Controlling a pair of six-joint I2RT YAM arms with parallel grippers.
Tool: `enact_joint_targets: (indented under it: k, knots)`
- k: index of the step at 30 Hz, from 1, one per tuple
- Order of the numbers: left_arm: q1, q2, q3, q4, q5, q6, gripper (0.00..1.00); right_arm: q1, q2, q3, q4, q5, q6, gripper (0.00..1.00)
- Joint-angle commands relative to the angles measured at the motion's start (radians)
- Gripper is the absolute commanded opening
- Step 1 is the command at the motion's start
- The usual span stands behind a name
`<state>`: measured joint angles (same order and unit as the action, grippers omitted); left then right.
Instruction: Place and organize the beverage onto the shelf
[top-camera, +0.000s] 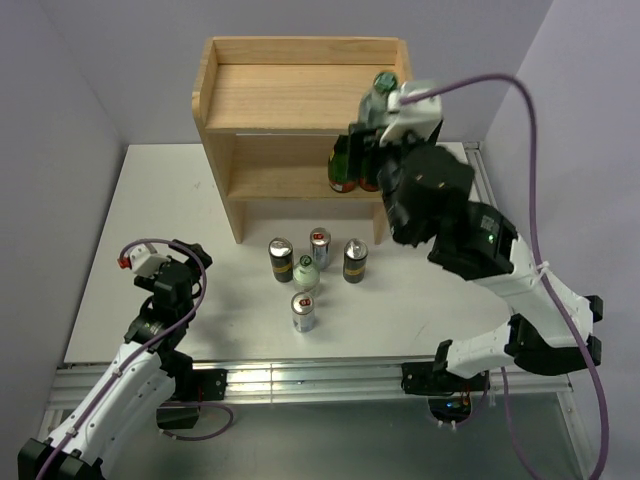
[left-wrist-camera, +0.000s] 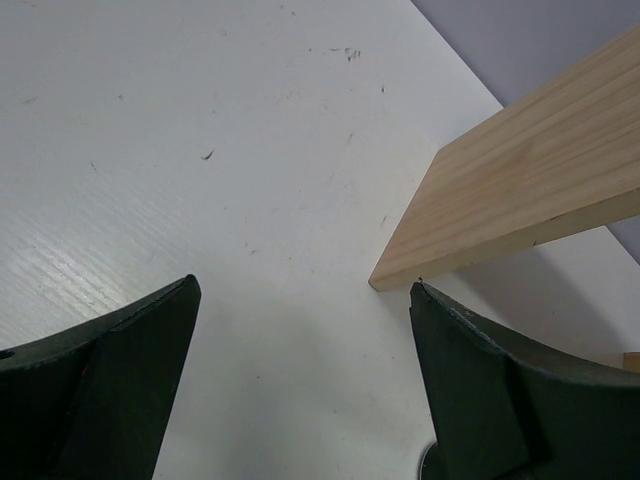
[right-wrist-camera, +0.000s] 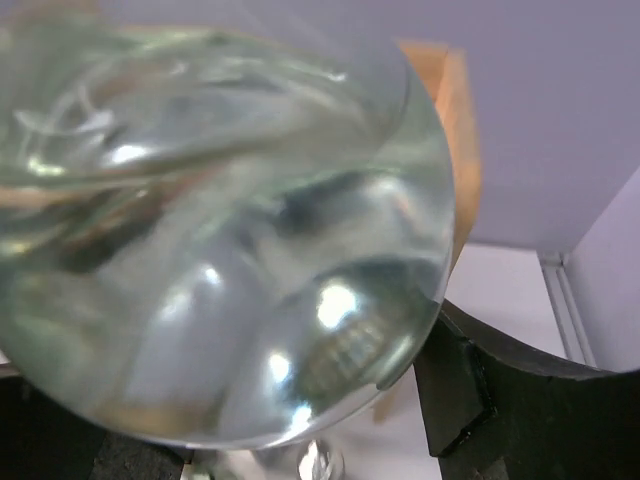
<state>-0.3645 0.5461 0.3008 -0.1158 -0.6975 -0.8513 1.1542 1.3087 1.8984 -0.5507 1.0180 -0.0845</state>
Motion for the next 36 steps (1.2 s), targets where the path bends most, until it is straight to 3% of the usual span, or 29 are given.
enact_joint_targets:
  k: [1,6,10,18,25,36]
  knots:
    - [-0.005,0.002,0.008,0.042,-0.011,0.012,0.93,-0.065,0.063,0.171,0.208,-0.055,-0.202,0.0]
    - [-0.005,0.002,0.008,0.042,-0.01,0.014,0.93,-0.237,0.185,0.326,0.184,-0.153,-0.179,0.0]
    - [-0.005,0.005,0.008,0.044,-0.008,0.012,0.93,-0.375,0.265,0.461,0.097,-0.275,-0.052,0.0]
    - [-0.005,0.017,0.011,0.045,-0.008,0.014,0.93,-0.47,0.377,0.51,0.092,-0.377,0.021,0.0]
    - [-0.007,0.017,0.011,0.047,-0.01,0.014,0.93,-0.484,0.416,0.501,0.078,-0.384,0.055,0.0]
    - [-0.007,0.025,0.012,0.048,-0.01,0.014,0.93,-0.563,0.301,0.202,0.116,-0.345,0.212,0.0]
